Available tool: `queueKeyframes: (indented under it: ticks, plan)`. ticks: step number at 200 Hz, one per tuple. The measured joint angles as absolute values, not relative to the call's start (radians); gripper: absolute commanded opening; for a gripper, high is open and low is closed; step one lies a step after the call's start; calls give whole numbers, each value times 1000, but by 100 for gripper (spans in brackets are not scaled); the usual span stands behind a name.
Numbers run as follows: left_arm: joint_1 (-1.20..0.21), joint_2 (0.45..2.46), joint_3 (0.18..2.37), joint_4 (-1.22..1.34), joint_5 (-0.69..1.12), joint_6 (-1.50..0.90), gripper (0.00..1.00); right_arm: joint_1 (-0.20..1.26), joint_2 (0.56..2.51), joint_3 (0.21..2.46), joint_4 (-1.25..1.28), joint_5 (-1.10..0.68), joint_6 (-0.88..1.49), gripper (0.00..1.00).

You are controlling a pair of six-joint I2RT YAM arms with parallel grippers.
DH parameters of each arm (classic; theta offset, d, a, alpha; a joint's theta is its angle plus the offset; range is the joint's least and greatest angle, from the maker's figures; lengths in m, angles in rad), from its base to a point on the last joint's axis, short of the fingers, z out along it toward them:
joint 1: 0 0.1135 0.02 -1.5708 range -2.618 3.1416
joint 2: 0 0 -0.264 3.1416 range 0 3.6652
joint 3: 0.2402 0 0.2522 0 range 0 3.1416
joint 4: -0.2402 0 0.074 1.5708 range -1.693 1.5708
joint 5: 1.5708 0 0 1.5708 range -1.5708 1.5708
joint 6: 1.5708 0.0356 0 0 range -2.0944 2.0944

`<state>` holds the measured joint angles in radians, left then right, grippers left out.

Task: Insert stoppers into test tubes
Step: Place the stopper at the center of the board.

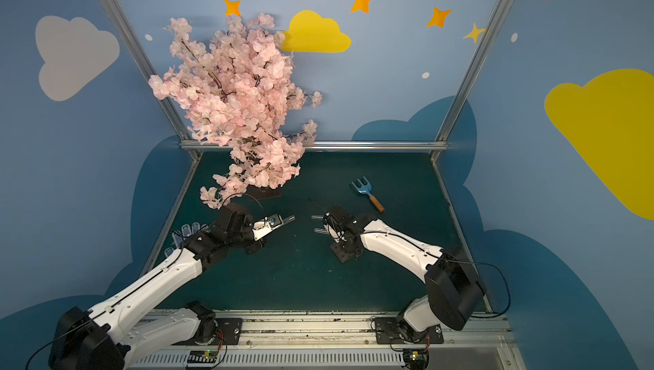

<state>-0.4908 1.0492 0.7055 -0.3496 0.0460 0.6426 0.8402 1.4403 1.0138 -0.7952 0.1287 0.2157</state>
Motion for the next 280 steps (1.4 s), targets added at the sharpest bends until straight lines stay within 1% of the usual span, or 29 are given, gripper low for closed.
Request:
queueKeyframes:
  ticks: [24,30,41,69,103,115,126,139,151,187,218,233,258,280]
  plan:
    - [-491,1026,683,-347,55,622,2,893,1338,931,-772,164,538,6]
    - [-491,1023,683,-346,57,619,2,897,1322,902,-767,166,619,8]
    - [-491,1022,683,-339,64,613,2,897,1312,859,-756,168,737,13]
    - [-491,1023,683,-328,90,601,2,894,1344,786,-732,167,1029,12]
    - [-498,1007,680,-324,94,598,2,886,1413,780,-723,146,1286,12]
    - [-500,1001,678,-323,94,599,2,878,1449,785,-731,134,1354,15]
    - [-502,1000,678,-321,94,599,2,871,1486,797,-747,122,1401,15]
    - [-505,1000,678,-321,94,599,2,862,1531,823,-770,105,1444,19]
    - [-506,1000,678,-320,95,599,2,853,1570,852,-786,89,1478,19]
    - [-507,1000,678,-320,94,601,2,825,1619,898,-797,34,1524,33]
    - [-507,1001,678,-320,94,602,2,810,1619,898,-802,2,1538,38]
    - [-507,1002,678,-320,94,602,2,805,1617,897,-801,-7,1536,43]
    - [-507,1010,678,-320,93,603,2,800,1581,898,-805,-4,1512,53]
    - [-507,1019,678,-321,91,606,2,781,1476,913,-844,24,1428,62]
